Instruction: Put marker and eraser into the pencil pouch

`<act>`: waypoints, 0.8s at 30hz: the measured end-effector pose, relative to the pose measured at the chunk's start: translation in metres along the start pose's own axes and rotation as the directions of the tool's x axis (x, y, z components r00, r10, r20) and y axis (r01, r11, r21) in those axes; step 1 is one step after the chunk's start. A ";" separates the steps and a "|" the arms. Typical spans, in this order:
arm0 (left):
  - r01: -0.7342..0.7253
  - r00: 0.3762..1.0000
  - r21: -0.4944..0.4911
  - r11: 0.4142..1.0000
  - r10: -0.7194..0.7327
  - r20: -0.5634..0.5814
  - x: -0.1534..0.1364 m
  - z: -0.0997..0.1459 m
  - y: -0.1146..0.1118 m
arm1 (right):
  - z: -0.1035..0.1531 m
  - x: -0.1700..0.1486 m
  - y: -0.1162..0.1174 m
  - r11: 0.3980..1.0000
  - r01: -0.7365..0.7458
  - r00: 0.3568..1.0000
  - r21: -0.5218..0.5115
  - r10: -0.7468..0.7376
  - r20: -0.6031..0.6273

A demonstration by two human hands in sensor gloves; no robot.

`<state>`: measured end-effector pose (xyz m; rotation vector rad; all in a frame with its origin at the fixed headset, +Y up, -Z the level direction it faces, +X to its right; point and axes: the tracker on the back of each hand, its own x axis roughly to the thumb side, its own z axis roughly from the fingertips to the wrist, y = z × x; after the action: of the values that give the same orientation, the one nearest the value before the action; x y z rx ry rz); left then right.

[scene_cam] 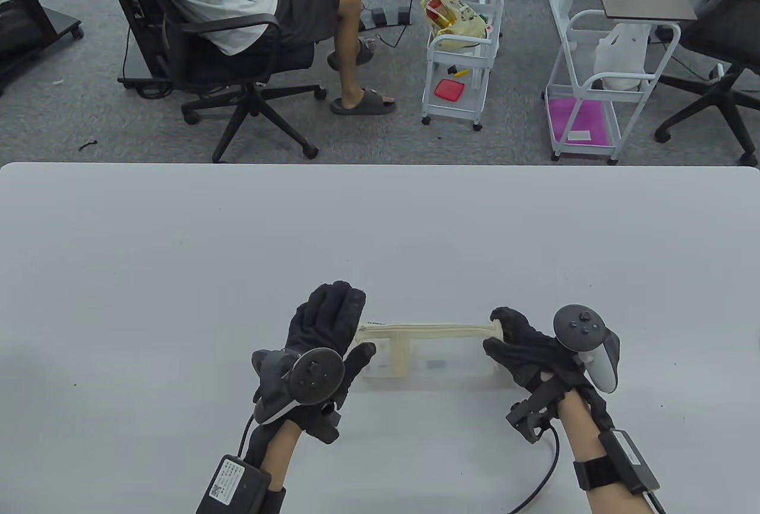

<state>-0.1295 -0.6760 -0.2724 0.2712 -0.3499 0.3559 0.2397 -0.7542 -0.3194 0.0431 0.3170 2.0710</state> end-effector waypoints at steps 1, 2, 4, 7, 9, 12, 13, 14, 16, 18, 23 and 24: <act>0.005 1.000 -0.004 1.000 -0.005 0.000 0.000 0.000 -0.001 | 0.002 0.002 -0.004 1.000 0.005 1.000 -0.021 -0.004 0.014; 0.007 1.000 -0.004 1.000 -0.007 0.001 -0.001 0.000 -0.001 | 0.003 0.003 -0.007 0.999 0.005 1.000 -0.036 -0.004 0.019; 0.013 1.000 -0.002 1.000 -0.013 0.003 0.000 0.000 -0.002 | 0.012 0.012 -0.018 0.994 -0.010 0.997 -0.108 0.019 0.080; 0.014 1.000 0.008 1.000 -0.014 0.010 0.001 0.001 0.000 | 0.026 0.028 -0.033 0.971 -0.084 0.977 -0.225 0.124 0.173; 0.007 1.000 0.016 1.000 -0.007 0.018 0.003 0.001 0.002 | 0.037 0.041 -0.043 0.942 -0.138 0.947 -0.305 0.216 0.239; 0.001 0.999 0.050 0.999 -0.003 0.035 0.005 0.003 0.007 | 0.052 0.058 -0.053 0.904 -0.219 0.883 -0.368 0.344 0.318; 0.003 0.999 0.061 0.998 -0.006 0.040 0.006 0.004 0.009 | 0.055 0.063 -0.054 0.891 -0.251 0.863 -0.380 0.383 0.329; 0.002 0.999 0.070 0.998 -0.005 0.049 0.006 0.004 0.010 | 0.057 0.065 -0.054 0.882 -0.277 0.847 -0.382 0.412 0.337; 0.001 0.998 0.088 0.996 -0.007 0.058 0.008 0.005 0.014 | 0.062 0.072 -0.052 0.854 -0.345 0.807 -0.390 0.482 0.342; 0.004 0.997 0.107 0.994 -0.012 0.075 0.011 0.007 0.018 | 0.066 0.078 -0.047 0.831 -0.401 0.769 -0.384 0.534 0.351; 0.015 0.995 0.147 0.989 -0.029 0.096 0.015 0.010 0.026 | 0.071 0.090 -0.032 0.791 -0.465 0.704 -0.398 0.602 0.375; 0.013 0.995 0.149 0.989 -0.028 0.098 0.016 0.011 0.026 | 0.071 0.092 -0.030 0.788 -0.471 0.698 -0.397 0.608 0.378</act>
<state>-0.1287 -0.6509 -0.2515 0.4394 -0.4191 0.3496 0.2309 -0.6467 -0.2669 0.5551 -0.3510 2.5800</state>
